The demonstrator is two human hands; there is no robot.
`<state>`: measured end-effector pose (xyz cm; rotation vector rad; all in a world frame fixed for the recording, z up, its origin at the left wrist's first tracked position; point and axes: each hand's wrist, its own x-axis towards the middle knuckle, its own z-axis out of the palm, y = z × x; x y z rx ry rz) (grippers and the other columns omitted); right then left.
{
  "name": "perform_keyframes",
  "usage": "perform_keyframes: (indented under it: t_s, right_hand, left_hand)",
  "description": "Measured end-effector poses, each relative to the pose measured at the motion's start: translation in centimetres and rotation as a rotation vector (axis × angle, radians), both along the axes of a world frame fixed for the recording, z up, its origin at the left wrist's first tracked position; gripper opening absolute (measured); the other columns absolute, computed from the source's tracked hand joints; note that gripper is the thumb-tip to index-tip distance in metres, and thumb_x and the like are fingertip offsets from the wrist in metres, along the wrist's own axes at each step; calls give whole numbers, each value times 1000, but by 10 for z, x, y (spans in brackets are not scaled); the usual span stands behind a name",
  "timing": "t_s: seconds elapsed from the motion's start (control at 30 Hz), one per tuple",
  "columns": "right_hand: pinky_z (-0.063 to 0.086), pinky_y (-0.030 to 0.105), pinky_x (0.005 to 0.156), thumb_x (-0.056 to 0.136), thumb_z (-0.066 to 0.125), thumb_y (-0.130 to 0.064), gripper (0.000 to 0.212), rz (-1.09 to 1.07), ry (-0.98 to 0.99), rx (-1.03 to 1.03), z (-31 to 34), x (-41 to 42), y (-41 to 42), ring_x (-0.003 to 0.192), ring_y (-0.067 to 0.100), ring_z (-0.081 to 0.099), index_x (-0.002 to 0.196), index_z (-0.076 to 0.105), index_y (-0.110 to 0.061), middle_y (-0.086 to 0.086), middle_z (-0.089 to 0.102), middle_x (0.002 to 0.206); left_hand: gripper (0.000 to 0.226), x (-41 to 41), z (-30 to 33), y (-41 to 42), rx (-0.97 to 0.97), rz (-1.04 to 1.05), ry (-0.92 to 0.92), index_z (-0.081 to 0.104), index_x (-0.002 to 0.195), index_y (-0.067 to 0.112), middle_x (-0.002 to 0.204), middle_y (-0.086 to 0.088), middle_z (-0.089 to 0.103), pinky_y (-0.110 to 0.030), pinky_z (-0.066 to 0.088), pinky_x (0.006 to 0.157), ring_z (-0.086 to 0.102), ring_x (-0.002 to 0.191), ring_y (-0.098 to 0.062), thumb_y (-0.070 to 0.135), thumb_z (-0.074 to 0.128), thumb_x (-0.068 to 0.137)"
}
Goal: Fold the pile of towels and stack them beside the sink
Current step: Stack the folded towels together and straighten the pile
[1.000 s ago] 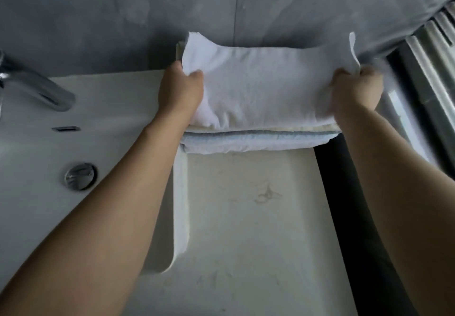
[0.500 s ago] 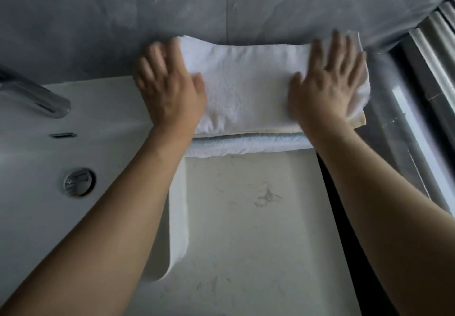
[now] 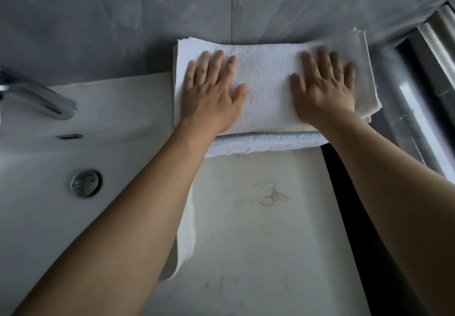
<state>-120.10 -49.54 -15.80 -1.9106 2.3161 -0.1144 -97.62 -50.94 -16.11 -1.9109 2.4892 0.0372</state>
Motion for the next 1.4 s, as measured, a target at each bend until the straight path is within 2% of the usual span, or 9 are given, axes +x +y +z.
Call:
perform_keyframes:
  t_s: [0.1,0.23,0.4,0.57,0.87,1.07,1.17,1.33,1.4]
  right_hand:
    - [-5,46,120,100,21,-47,62,-31,-98,-84,10,18,13,150,25,1,154,20,-17,9,7,163]
    - [11,45,120,102,34,-30,48,126,-254,-333,25,65,50,145,30,25,144,40,-7,15,31,155]
    - [20,43,118,99,43,-22,44,195,-347,-374,27,131,90,139,29,36,139,47,-5,14,43,147]
    - [30,44,113,97,47,-19,41,254,-371,-351,19,198,130,134,30,42,135,51,-4,15,48,142]
    - [32,48,111,92,51,-14,42,277,-406,-275,13,369,177,129,34,45,132,53,-1,18,50,138]
    - [29,40,113,93,49,-12,41,308,-476,-240,15,490,198,132,28,43,133,52,-4,14,49,141]
    - [29,40,114,94,49,-13,41,333,-524,-208,17,529,200,132,27,42,134,52,-6,12,49,141]
    - [31,35,111,94,50,-11,39,459,-584,-187,14,599,193,130,27,45,132,53,-6,12,52,139]
    - [30,32,110,91,51,-7,39,450,-652,-173,13,633,190,129,28,46,130,55,-3,13,53,136]
  left_hand:
    - [67,13,13,9,-16,-20,55,11,159,21,167,-5,4,-44,-11,121,-5,154,-25,55,16,102]
    - [63,44,32,42,-139,37,232,30,154,10,162,-14,24,-50,1,122,13,152,-33,43,29,101]
    - [56,87,28,90,-141,69,277,37,150,7,156,-16,36,-54,14,121,26,147,-36,37,34,102]
    - [54,148,13,132,-112,115,307,36,150,9,155,-14,38,-52,15,121,28,146,-34,37,37,104]
    - [48,310,8,191,-118,137,454,44,143,-1,145,-20,47,-52,29,115,39,137,-38,23,46,102]
    - [44,423,7,217,-127,176,463,46,142,1,144,-18,48,-42,24,119,41,136,-33,22,45,103]
    - [44,464,11,226,-119,198,498,48,141,1,144,-18,49,-42,30,117,42,136,-32,20,47,102]
    - [43,533,12,240,-152,412,539,47,142,7,145,-13,48,-35,35,110,41,135,-26,25,47,103]
    - [44,566,10,240,-152,464,551,47,143,6,145,-14,48,-37,36,111,42,135,-27,23,48,102]
